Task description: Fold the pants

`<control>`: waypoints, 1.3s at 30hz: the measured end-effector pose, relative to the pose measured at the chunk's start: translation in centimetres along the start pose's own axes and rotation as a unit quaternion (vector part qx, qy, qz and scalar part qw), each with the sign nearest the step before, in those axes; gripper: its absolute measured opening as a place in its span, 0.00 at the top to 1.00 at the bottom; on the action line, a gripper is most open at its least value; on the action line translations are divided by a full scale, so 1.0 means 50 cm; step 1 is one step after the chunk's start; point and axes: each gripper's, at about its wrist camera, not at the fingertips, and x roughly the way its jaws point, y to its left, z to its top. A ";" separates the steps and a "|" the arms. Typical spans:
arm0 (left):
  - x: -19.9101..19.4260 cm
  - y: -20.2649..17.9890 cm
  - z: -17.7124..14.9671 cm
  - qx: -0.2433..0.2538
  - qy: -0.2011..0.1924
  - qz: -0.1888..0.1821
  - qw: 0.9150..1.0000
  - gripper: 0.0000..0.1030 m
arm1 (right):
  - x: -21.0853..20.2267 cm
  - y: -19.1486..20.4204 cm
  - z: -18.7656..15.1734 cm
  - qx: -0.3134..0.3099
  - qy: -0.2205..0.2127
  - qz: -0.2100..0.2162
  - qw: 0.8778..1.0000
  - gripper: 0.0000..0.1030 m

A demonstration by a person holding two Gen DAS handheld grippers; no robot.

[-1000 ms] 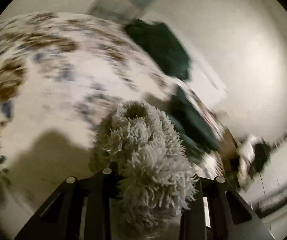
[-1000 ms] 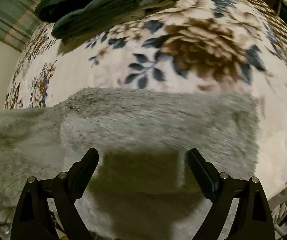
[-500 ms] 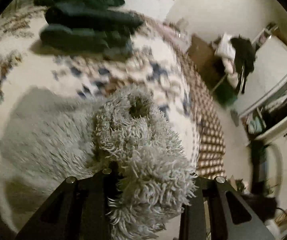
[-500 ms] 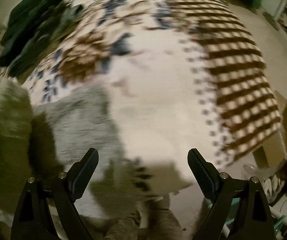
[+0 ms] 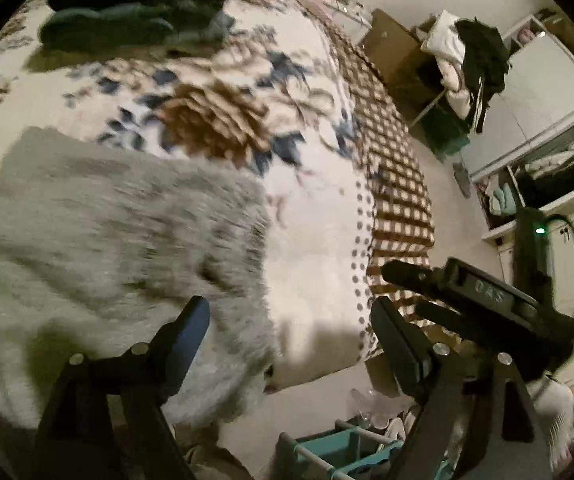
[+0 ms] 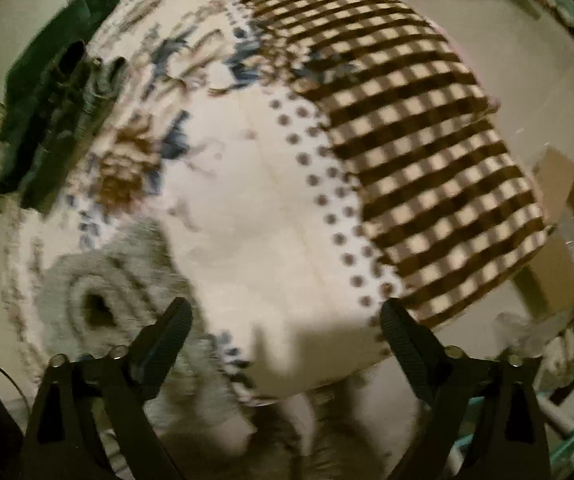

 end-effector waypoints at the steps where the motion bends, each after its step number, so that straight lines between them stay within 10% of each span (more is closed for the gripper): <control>1: -0.015 0.015 0.010 -0.004 -0.009 0.005 1.000 0.20 | 0.001 0.012 -0.001 -0.002 0.004 0.016 1.000 0.04; 8: -0.144 0.233 0.089 -0.070 -0.068 0.113 0.989 0.20 | 0.098 0.191 0.000 -0.049 0.073 0.143 0.986 0.04; 13: -0.124 0.334 0.135 -0.077 -0.056 0.144 0.985 0.20 | 0.208 0.276 0.007 -0.056 0.127 0.120 0.983 0.07; 14: -0.119 0.342 0.137 -0.075 -0.052 0.145 0.985 0.20 | 0.218 0.277 0.010 -0.048 0.123 0.108 0.985 0.15; 15: -0.106 0.350 0.143 -0.070 -0.044 0.141 0.986 0.20 | 0.215 0.272 0.015 -0.041 0.110 0.095 0.989 0.54; 16: -0.096 0.356 0.148 -0.068 -0.039 0.138 0.987 0.20 | 0.211 0.264 0.020 -0.034 0.107 0.085 0.990 0.68; 18: -0.074 0.369 0.158 -0.070 -0.027 0.124 0.989 0.20 | 0.178 0.234 0.040 -0.008 0.084 0.073 0.994 0.72; 23: -0.025 0.385 0.195 -0.074 -0.013 0.098 0.992 0.20 | 0.162 0.153 0.082 0.023 0.074 0.052 0.996 0.70; 27: 0.027 0.392 0.213 -0.081 0.013 0.079 0.993 0.20 | 0.172 0.131 0.086 0.036 0.122 0.067 0.990 0.33; 30: 0.054 0.394 0.213 -0.083 0.029 0.078 0.993 0.20 | 0.142 0.120 0.052 0.021 0.116 0.073 0.990 0.24; 35: 0.074 0.400 0.209 -0.091 0.035 0.078 0.992 0.20 | 0.217 0.049 -0.056 0.110 0.199 0.140 0.964 0.21; 36: 0.078 0.400 0.209 -0.089 0.036 0.079 0.992 0.20 | 0.225 0.038 -0.077 0.135 0.197 0.160 0.958 0.37; 37: 0.079 0.400 0.210 -0.088 0.037 0.079 0.992 0.20 | 0.225 0.031 -0.091 0.148 0.191 0.165 0.956 0.75; 39: 0.082 0.397 0.212 -0.083 0.040 0.078 0.993 0.20 | 0.200 0.021 -0.114 0.160 0.168 0.153 0.961 0.82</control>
